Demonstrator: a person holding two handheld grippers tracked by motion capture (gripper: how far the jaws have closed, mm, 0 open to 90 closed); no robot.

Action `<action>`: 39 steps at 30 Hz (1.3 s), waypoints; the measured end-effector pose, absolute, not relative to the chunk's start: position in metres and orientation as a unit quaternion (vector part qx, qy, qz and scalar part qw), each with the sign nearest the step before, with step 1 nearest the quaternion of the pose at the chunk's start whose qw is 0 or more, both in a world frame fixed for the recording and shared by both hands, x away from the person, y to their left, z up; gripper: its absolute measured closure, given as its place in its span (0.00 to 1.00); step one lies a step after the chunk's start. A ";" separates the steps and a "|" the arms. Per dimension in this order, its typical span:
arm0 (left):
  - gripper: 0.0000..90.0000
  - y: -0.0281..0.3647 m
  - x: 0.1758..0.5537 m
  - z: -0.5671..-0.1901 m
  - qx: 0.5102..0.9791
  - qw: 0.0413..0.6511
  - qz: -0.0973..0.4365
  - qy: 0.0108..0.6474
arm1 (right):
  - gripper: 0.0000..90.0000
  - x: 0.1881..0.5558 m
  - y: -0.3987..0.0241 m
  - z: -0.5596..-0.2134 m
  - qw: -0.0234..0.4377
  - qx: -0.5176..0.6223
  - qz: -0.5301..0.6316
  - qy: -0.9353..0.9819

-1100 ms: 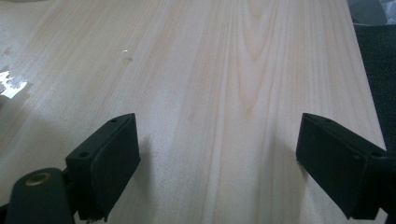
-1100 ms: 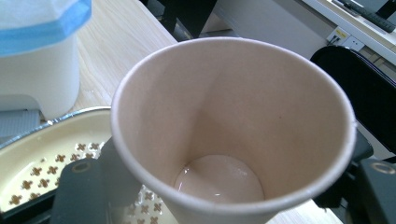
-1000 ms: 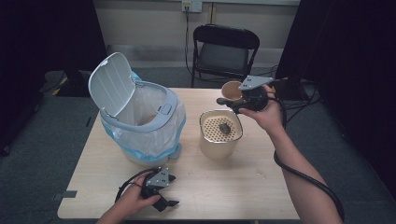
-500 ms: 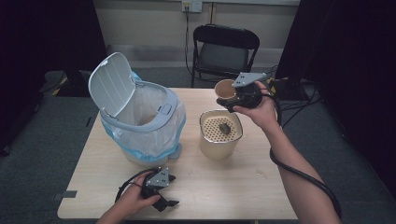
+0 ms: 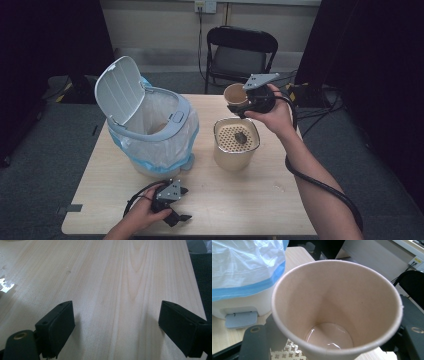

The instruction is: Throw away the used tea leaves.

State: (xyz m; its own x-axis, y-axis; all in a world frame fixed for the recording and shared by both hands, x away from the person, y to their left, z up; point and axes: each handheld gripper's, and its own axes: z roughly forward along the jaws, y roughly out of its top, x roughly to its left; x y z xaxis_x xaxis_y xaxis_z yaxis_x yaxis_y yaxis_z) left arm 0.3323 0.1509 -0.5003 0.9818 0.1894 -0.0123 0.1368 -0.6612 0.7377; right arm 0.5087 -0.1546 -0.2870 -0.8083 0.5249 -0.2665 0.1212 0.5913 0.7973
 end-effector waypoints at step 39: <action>0.14 0.151 0.332 -0.501 0.911 0.402 0.029 0.092 | 0.31 0.500 -0.097 -0.246 0.194 0.152 0.438 0.865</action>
State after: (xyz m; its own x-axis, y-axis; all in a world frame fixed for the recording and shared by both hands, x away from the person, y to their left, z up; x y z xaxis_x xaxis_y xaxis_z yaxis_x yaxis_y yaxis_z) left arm 0.3320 0.1507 -0.5006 0.9814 0.1909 -0.0214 0.1444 -0.6601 0.7372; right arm 0.5002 -0.0969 -0.2462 -0.8786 0.4329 -0.2015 0.0941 0.5708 0.8157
